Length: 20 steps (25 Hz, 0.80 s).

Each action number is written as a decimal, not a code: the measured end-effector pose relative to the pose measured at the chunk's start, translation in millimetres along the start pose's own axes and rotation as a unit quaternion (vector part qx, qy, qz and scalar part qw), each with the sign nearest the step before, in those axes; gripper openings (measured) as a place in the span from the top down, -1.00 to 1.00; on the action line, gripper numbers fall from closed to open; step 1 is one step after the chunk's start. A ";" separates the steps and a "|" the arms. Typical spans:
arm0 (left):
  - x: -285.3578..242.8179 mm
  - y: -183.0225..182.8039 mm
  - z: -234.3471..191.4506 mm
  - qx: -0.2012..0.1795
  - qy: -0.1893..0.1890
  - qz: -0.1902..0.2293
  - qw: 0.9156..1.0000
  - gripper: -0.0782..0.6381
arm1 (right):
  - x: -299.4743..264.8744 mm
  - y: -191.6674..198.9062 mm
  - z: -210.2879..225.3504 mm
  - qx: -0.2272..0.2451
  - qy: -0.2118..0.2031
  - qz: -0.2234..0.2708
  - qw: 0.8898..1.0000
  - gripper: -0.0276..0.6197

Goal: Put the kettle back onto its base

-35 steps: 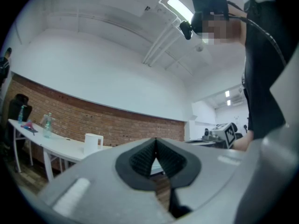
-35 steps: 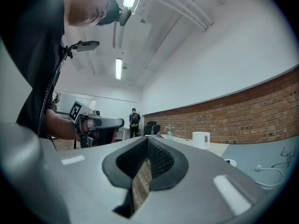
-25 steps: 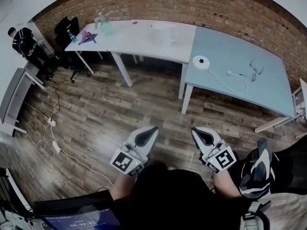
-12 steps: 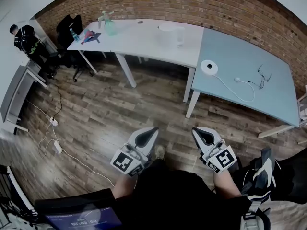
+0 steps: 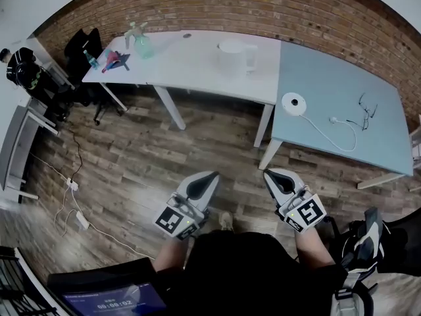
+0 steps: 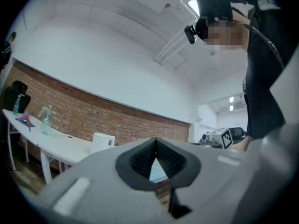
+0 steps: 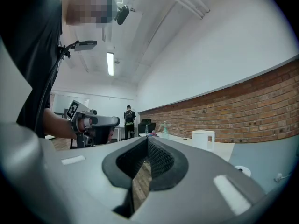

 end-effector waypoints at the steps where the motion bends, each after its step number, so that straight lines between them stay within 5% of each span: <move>1: -4.6 -3.6 -9.1 -0.001 0.004 0.001 1.000 0.77 | -9.5 1.9 3.7 0.003 0.005 -0.003 1.000 0.90; 20: -52.1 -0.1 -118.0 -0.008 0.026 -0.021 0.999 0.77 | -103.9 26.4 50.7 0.020 0.034 -0.020 0.999 0.90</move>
Point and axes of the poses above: the fingertips, and each gripper's own axes: x backward along the fingers, z to its right, y out of its underside, the point moved 3 cm from there along x, backward along the fingers, and after that the axes turned 11 degrees about z, right-handed, at the moved point
